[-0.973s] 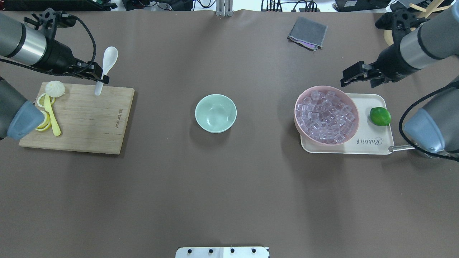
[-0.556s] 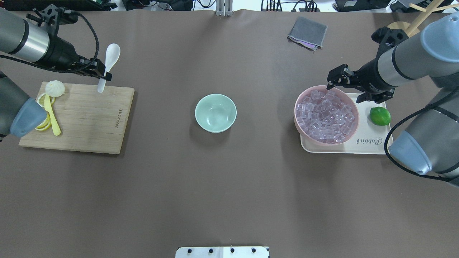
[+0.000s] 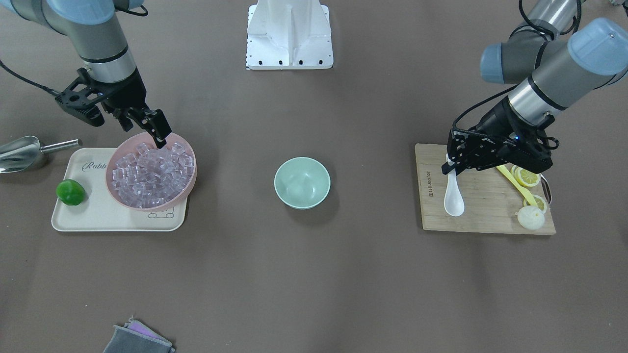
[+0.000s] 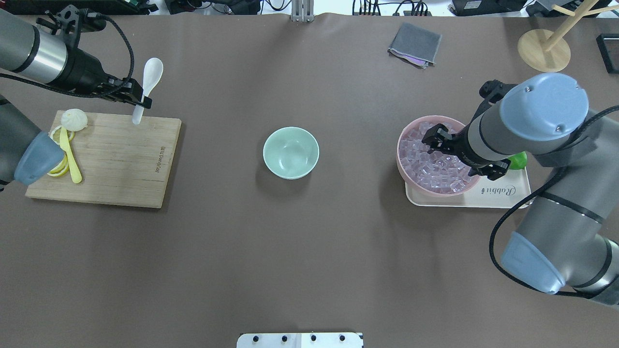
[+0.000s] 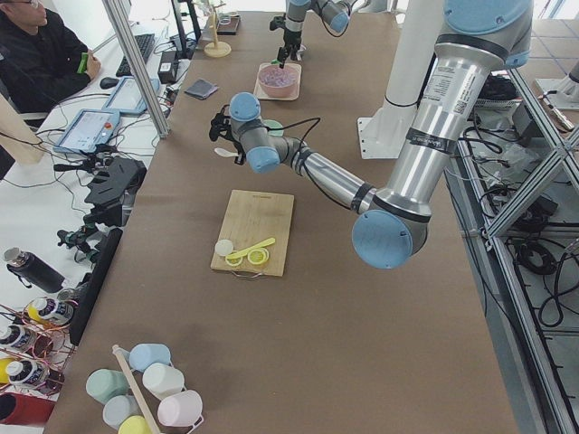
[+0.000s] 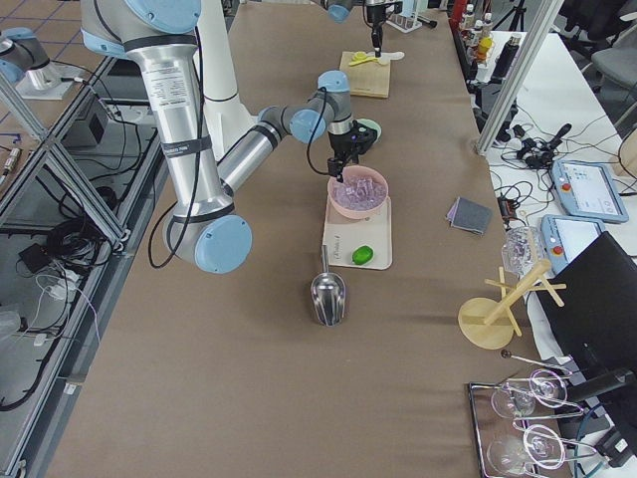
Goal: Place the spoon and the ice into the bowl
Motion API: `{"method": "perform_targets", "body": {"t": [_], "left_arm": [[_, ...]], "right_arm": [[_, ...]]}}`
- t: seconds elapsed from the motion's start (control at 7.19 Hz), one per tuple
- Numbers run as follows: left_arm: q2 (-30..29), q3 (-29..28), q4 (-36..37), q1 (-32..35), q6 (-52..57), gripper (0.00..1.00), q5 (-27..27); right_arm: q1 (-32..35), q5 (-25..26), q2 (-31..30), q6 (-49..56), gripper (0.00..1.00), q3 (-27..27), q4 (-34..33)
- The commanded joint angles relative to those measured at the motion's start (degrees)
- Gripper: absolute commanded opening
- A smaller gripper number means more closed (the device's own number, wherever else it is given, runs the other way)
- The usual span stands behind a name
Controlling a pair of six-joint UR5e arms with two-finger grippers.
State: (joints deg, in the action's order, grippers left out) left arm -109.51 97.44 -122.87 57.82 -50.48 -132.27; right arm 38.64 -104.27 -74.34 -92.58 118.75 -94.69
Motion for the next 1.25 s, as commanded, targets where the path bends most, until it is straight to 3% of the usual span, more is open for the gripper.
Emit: {"method": "perform_targets", "body": {"t": [0.0,0.56,1.11], "left_arm": [[0.0,-0.1,0.0,-0.1,0.2,0.00,0.0],[-0.2,-0.3,0.0,-0.1,0.4,0.00,0.0],[0.1,-0.3,0.0,0.1,0.5,0.00,0.0]], "right_arm": [[-3.7,3.2,1.0,-1.6,0.98,-0.7,-0.6],[-6.1,6.8,1.7,-1.6,0.77,-3.9,-0.2],[-7.0,6.7,2.3,-0.9,0.72,-4.5,-0.2]]}}
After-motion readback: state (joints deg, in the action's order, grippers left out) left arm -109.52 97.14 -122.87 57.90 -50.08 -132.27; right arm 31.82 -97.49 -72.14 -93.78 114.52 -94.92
